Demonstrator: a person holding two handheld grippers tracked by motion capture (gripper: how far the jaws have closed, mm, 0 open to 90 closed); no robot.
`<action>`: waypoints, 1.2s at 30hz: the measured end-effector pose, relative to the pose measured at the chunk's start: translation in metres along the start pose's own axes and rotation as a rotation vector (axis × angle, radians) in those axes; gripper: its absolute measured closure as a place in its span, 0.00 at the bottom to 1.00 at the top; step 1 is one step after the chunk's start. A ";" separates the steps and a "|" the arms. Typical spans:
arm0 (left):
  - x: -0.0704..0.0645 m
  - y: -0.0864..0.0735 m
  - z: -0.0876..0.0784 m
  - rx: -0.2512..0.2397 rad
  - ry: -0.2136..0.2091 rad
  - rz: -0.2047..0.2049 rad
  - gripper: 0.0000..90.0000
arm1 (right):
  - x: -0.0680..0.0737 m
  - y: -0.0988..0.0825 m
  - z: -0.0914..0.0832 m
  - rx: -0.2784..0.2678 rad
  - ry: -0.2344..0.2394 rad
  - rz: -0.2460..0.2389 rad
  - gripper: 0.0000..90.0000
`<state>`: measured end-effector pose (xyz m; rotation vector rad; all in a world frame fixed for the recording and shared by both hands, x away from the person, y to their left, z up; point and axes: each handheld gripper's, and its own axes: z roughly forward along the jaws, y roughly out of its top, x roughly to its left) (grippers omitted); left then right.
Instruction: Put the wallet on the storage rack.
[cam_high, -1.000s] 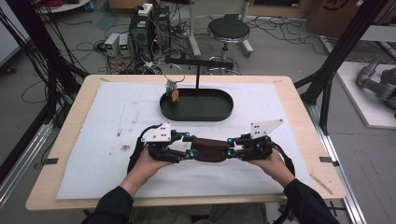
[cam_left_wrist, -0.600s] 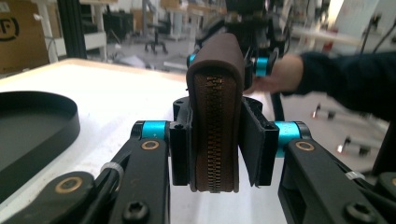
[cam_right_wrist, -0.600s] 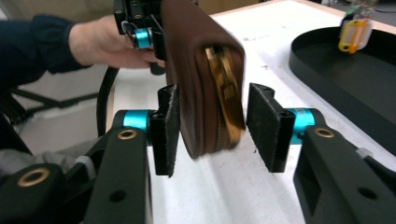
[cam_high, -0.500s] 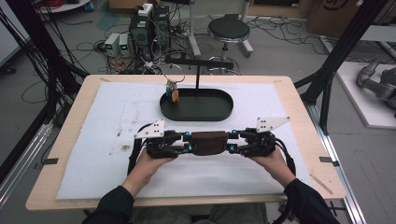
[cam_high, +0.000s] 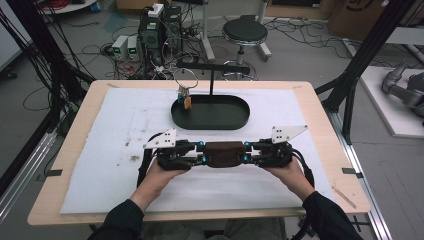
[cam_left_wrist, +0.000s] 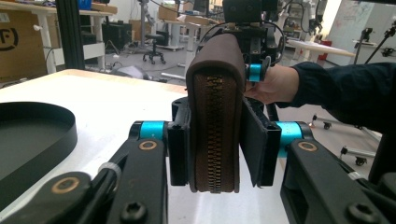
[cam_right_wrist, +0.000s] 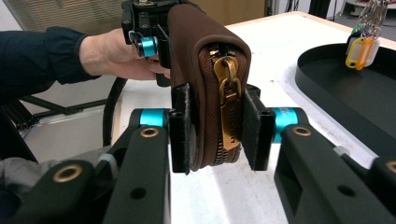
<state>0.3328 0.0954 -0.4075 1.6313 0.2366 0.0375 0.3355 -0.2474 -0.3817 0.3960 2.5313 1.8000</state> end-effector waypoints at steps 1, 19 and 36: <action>0.000 0.000 0.000 0.001 0.003 -0.002 0.68 | 0.000 0.000 0.000 -0.002 0.001 -0.011 0.79; -0.006 0.005 -0.024 0.105 0.235 -0.003 0.35 | -0.007 0.002 -0.010 -0.001 -0.163 -0.015 0.81; -0.030 -0.001 -0.058 0.140 0.421 0.084 0.32 | -0.041 0.017 0.001 -0.005 -0.453 0.015 0.82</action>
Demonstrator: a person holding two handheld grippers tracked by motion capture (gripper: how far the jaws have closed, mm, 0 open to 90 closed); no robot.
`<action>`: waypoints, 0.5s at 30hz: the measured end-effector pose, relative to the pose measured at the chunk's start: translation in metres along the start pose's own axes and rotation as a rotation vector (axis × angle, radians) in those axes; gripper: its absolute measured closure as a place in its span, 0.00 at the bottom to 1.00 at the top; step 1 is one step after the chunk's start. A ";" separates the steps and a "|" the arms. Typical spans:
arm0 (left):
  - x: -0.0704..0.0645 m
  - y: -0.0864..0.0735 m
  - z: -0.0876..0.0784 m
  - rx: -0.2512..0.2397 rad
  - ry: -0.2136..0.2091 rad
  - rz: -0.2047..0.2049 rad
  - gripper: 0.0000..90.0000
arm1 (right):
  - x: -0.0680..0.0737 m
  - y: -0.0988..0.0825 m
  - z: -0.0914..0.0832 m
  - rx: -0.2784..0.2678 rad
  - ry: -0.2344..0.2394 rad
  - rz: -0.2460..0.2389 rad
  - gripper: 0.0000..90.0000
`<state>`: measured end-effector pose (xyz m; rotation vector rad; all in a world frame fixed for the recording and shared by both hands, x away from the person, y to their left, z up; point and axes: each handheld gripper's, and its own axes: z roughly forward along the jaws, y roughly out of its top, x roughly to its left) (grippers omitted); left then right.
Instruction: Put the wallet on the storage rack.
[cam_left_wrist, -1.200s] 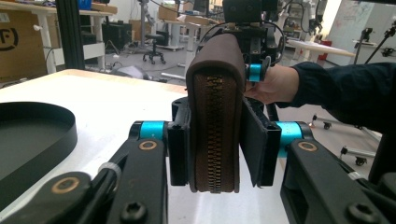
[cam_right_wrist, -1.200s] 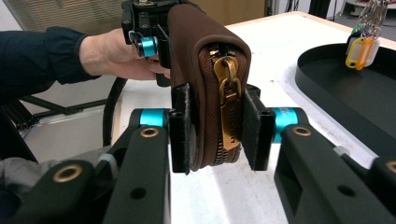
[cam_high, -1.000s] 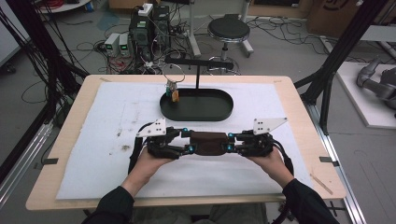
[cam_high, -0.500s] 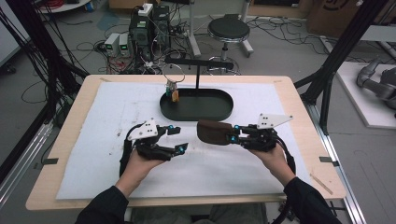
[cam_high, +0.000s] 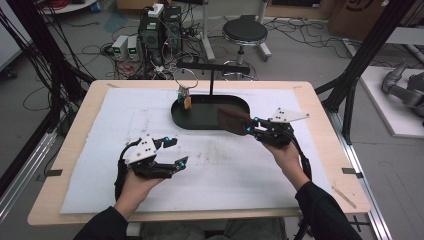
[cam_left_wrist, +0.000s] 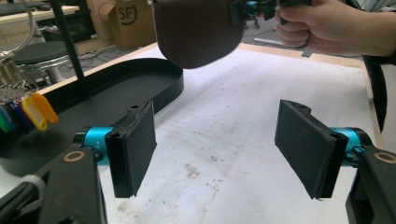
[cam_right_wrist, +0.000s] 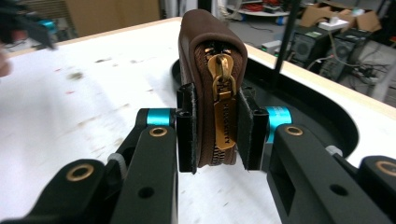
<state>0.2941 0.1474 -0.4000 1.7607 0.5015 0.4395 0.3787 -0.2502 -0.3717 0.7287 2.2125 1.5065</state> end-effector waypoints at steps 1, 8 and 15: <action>0.000 -0.002 -0.001 -0.004 0.006 -0.007 0.32 | -0.001 0.001 0.002 0.003 -0.013 -0.002 0.82; 0.003 -0.005 -0.002 -0.024 0.006 -0.027 0.32 | -0.009 0.016 0.028 0.016 -0.067 0.005 0.82; -0.003 -0.003 0.003 -0.036 -0.011 -0.005 0.32 | -0.013 0.023 0.060 0.029 -0.094 0.032 0.82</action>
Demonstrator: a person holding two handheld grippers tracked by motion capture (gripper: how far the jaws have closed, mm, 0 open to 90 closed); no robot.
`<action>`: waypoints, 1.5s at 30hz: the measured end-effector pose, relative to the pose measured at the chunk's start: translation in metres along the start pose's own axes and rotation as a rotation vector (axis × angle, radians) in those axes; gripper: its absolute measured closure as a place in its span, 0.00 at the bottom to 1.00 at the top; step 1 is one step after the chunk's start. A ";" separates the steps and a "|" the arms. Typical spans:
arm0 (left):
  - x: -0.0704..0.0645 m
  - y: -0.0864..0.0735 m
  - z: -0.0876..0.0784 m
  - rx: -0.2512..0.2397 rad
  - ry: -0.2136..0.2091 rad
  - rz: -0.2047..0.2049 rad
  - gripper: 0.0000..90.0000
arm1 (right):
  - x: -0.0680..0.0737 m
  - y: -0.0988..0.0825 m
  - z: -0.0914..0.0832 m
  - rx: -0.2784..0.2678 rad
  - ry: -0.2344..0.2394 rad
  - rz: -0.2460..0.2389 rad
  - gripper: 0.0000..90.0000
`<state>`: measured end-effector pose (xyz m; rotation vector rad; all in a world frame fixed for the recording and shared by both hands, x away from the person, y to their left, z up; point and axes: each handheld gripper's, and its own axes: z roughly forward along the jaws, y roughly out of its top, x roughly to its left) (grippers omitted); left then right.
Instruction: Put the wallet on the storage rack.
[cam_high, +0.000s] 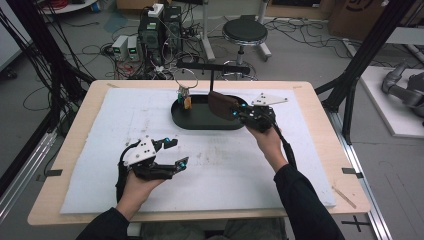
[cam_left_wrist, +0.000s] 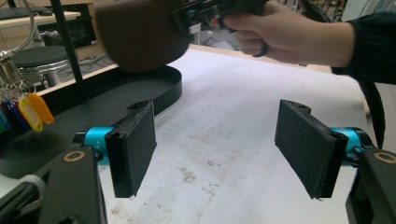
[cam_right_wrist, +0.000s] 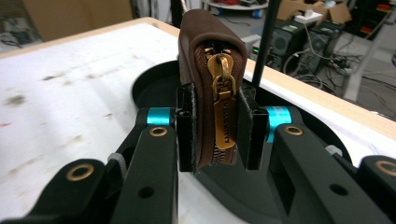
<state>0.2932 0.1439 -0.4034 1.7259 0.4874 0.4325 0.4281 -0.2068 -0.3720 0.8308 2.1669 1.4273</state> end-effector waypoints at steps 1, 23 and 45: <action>0.000 0.000 0.000 0.001 0.001 0.002 0.32 | 0.000 0.001 0.005 0.007 -0.006 0.005 0.82; -0.003 -0.003 0.003 -0.002 -0.031 0.004 0.32 | -0.009 -0.024 0.075 -0.011 -0.066 0.043 0.82; -0.003 -0.003 -0.001 -0.016 -0.017 0.017 0.32 | -0.007 -0.034 0.086 0.042 -0.080 0.017 0.76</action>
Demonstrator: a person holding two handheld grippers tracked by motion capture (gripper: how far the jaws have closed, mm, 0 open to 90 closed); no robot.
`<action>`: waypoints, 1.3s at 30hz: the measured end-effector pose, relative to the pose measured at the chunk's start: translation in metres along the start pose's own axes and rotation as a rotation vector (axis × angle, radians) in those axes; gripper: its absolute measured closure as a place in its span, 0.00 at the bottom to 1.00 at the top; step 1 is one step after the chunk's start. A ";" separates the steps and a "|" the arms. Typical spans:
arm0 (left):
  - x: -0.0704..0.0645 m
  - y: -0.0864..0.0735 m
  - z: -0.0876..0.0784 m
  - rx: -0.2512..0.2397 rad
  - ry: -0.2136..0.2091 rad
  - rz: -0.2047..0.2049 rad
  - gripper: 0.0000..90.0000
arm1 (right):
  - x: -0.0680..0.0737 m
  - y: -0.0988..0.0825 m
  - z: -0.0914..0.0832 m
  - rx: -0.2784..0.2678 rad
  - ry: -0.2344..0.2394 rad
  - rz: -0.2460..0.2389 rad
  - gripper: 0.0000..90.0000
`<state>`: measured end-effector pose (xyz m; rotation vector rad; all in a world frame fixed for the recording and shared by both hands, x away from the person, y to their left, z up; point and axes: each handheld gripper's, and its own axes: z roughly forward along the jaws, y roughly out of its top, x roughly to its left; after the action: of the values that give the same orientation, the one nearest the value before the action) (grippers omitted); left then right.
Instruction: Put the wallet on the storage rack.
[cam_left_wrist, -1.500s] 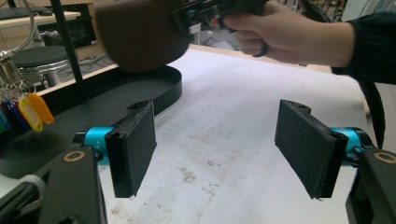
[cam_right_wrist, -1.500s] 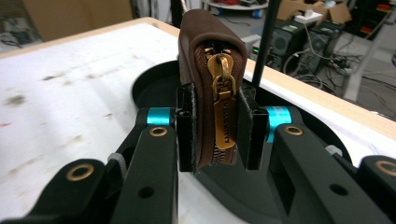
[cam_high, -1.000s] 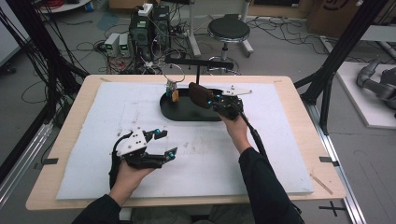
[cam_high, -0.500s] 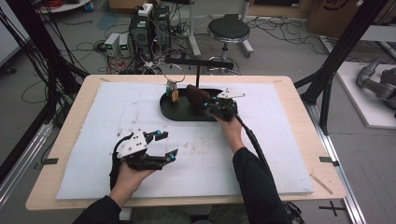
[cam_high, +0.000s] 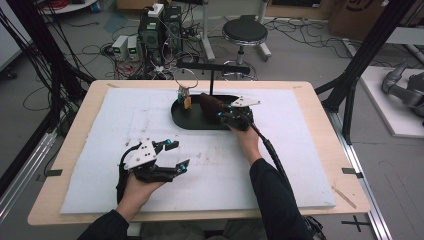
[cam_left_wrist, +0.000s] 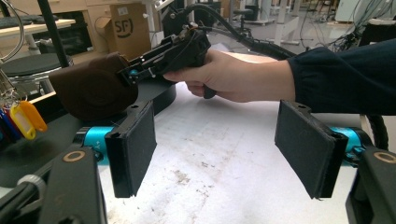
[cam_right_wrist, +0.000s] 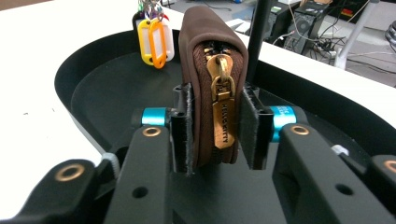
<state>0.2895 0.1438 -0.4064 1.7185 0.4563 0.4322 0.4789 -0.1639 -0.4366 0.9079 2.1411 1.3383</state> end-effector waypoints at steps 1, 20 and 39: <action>0.000 0.000 0.000 0.000 0.001 0.002 0.32 | 0.000 0.000 0.000 0.003 0.000 0.003 0.75; 0.007 0.000 -0.002 0.006 0.030 -0.008 0.32 | -0.003 0.013 -0.026 0.015 -0.058 0.017 0.37; 0.033 0.001 -0.002 0.045 0.074 -0.081 0.28 | -0.011 0.009 -0.141 -0.056 0.035 0.039 0.29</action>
<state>0.3161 0.1628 -0.4041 1.7249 0.5909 0.4309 0.3938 -0.2541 -0.3683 0.9151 2.1102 1.4363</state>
